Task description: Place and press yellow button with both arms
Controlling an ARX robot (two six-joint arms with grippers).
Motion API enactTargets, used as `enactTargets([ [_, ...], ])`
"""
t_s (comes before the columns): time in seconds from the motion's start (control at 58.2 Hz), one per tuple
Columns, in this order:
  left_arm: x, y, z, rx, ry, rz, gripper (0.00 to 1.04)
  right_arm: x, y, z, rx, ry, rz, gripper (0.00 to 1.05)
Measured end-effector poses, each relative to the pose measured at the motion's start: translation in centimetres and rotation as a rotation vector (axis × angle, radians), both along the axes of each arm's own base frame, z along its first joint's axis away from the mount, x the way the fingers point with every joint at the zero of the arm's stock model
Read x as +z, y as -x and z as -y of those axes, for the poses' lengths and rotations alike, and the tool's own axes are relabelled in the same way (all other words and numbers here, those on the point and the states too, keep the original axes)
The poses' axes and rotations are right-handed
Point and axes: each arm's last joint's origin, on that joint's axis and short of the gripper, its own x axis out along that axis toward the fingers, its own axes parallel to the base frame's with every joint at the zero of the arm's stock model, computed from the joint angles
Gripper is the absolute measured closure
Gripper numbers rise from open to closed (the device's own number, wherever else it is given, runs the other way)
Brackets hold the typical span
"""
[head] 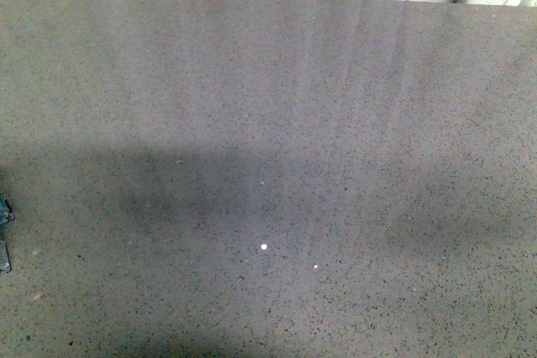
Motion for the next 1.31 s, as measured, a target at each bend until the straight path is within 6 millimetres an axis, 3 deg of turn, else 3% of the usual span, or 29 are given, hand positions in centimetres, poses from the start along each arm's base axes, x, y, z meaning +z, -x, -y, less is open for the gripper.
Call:
enactTargets([
  [0.464,0.0,0.0,0.0,0.000,0.000,0.000,0.09,0.0,0.0,0.0,0.000,0.000,0.000,0.09],
  [0.567,0.0,-0.4,-0.1,-0.209,0.079,-0.141,0.09,0.0,0.0,0.0,0.000,0.000,0.000,0.09],
  [0.687,0.8,-2.6,-1.0,-0.331,0.155,-0.218,0.09,0.0,0.0,0.0,0.003,0.000,0.000,0.09],
  [0.825,0.4,-5.5,-2.6,-0.247,0.157,-0.267,0.09,0.0,0.0,0.0,0.002,0.000,0.000,0.09],
  [1.082,-2.3,-10.5,-6.7,-0.098,0.098,-0.380,0.09,0.0,0.0,0.0,0.002,0.000,0.000,0.09],
  [1.306,-4.2,-11.1,-8.4,-0.056,0.107,-0.437,0.09,0.0,0.0,0.0,0.002,0.000,0.000,0.09],
])
